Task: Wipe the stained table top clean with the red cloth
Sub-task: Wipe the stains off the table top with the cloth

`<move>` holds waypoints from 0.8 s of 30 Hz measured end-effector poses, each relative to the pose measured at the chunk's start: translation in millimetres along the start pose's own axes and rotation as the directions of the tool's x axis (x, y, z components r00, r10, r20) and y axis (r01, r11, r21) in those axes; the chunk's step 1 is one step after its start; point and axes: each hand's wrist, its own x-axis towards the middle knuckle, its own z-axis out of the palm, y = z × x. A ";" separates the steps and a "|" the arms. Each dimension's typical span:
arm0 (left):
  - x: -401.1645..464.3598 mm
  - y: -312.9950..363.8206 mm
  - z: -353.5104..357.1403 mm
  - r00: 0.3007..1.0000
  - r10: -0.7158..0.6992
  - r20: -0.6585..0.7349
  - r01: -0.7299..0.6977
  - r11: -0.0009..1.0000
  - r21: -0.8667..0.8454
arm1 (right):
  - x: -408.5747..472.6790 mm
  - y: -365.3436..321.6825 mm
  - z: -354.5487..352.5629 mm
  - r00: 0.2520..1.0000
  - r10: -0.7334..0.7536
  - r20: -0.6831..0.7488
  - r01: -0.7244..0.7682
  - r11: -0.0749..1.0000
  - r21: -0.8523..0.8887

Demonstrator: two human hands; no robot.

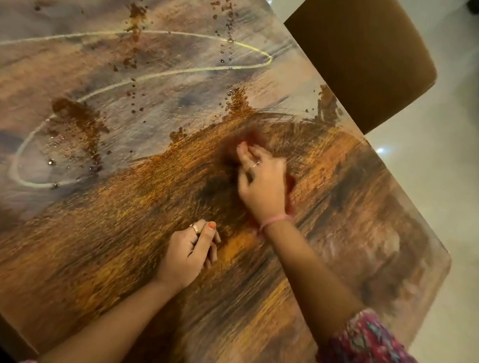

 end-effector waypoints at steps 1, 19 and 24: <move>0.8 1.8 -0.8 1.000 -0.019 0.013 0.019 1.000 -0.006 | -17.8 -7.7 1.9 0.991 -0.131 0.016 0.130 0.991 0.028; 74.1 14.2 -1.3 0.971 0.237 -0.032 -0.228 0.958 0.174 | 29.9 15.1 -5.4 0.845 -0.515 0.145 0.515 0.856 0.040; 83.3 18.1 -5.1 0.985 0.075 -0.156 -0.086 0.994 -0.069 | 106.8 112.7 -37.6 0.903 0.414 -0.112 -0.409 0.910 0.066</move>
